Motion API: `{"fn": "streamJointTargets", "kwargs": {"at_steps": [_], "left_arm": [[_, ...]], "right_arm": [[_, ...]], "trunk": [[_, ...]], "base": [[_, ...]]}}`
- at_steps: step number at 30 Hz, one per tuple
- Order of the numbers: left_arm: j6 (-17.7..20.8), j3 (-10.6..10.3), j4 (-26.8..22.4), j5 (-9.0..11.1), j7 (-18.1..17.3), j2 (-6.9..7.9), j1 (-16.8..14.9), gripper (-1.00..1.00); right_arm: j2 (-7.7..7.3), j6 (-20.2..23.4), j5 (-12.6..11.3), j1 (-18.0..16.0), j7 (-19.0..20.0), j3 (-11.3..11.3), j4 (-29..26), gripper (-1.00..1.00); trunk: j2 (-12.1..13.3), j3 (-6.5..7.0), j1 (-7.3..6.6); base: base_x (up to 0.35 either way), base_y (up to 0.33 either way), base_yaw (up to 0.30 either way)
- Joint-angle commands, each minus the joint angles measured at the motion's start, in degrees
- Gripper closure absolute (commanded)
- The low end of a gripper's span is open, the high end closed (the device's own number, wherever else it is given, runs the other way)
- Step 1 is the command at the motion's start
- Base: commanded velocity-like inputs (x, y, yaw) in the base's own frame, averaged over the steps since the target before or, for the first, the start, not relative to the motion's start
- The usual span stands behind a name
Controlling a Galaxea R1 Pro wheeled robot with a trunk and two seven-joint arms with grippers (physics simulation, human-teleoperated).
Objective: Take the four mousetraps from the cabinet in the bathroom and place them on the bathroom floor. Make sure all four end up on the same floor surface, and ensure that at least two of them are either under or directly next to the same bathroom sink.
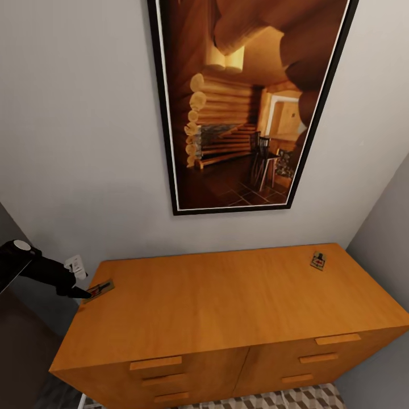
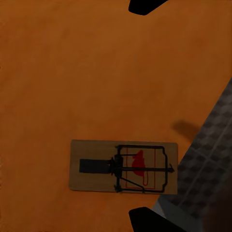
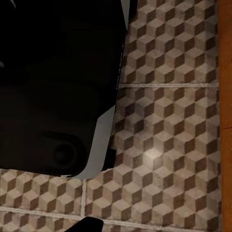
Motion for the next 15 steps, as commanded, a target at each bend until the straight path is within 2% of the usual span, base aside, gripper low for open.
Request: {"fn": "streamJointTargets", "kwargs": {"at_steps": [1,15], "left_arm": [[0.6,-0.1,-0.1,-0.1,-0.2,0.04,-0.1,-1.0],[0.6,-0.2,0.1,-0.1,-0.2,0.02,-0.1,-1.0]], "right_arm": [[0.0,-0.2,-0.6,-0.1,0.2,0.4,0.1,-1.0],[0.0,-0.2,-0.6,-0.1,0.2,0.4,0.1,-1.0]], "trunk": [[-0.1,-0.12,0.03],[-0.1,-0.12,0.03]], "base": [[0.003,0.0,0.0],[0.001,0.0,0.0]]}}
